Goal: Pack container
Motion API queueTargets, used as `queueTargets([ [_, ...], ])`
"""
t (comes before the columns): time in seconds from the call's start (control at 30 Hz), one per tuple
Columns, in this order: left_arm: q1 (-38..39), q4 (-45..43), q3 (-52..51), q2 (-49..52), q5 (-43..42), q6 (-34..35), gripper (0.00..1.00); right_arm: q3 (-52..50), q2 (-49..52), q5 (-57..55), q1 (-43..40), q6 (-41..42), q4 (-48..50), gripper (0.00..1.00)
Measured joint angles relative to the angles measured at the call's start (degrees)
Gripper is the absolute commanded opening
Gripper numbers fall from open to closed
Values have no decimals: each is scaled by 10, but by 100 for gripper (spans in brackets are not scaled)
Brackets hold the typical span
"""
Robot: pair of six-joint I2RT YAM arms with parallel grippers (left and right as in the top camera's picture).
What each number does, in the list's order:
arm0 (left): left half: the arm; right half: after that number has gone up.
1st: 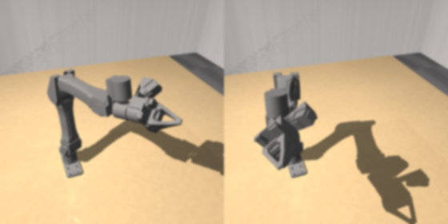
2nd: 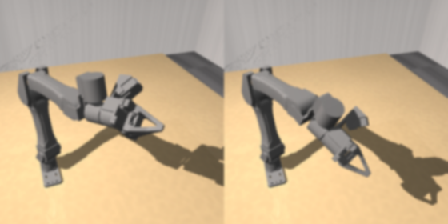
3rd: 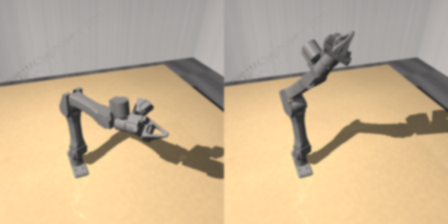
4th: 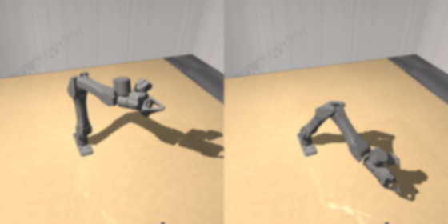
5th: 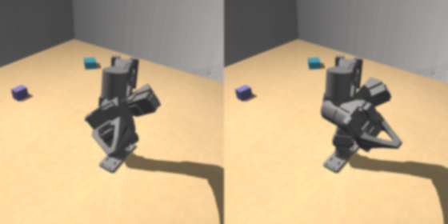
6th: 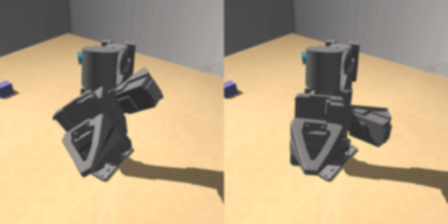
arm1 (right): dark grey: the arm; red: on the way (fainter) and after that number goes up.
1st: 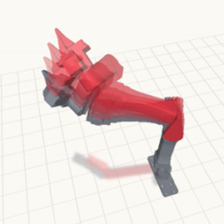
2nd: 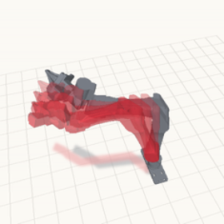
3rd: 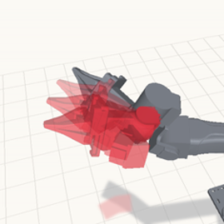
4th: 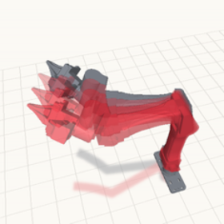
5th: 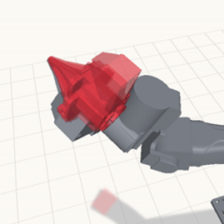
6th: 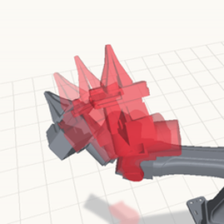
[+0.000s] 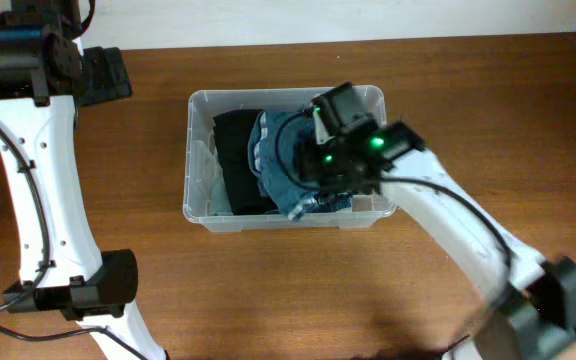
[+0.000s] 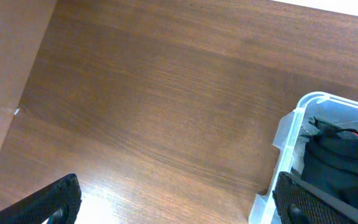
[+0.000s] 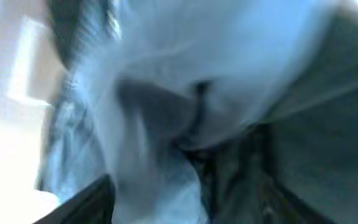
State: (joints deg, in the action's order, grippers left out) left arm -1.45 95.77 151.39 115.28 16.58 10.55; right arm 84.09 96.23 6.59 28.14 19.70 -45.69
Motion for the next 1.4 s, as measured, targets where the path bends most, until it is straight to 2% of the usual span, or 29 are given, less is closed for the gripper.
queueTargets([
  [0.13,0,0,0,0,0,0,99,0,-97,-12,-2,0,50,67],
  [0.23,0,0,0,0,0,0,100,1,-94,10,-2,0,92,66],
  [0.4,0,0,0,0,0,0,99,1,10,34,-3,5,137,66],
  [0.47,0,0,0,0,0,0,99,1,95,37,-4,29,130,66],
  [0.57,0,0,0,0,0,0,99,6,160,50,-5,52,141,63],
  [0.7,0,0,0,0,0,0,100,20,170,80,-14,63,137,63],
  [0.8,0,0,0,0,0,0,99,23,165,95,-19,55,126,67],
  [0.87,0,0,0,0,0,0,99,22,151,99,-20,33,115,72],
  [0.93,0,0,0,0,0,0,99,16,103,91,-18,-5,98,86],
  [1.03,0,0,0,0,0,0,99,13,27,57,-18,-45,97,98],
  [1.17,0,0,0,0,0,0,99,14,-110,-7,-28,-74,90,99],
  [1.4,0,0,0,0,0,0,99,14,-182,-97,-82,-84,15,99],
])
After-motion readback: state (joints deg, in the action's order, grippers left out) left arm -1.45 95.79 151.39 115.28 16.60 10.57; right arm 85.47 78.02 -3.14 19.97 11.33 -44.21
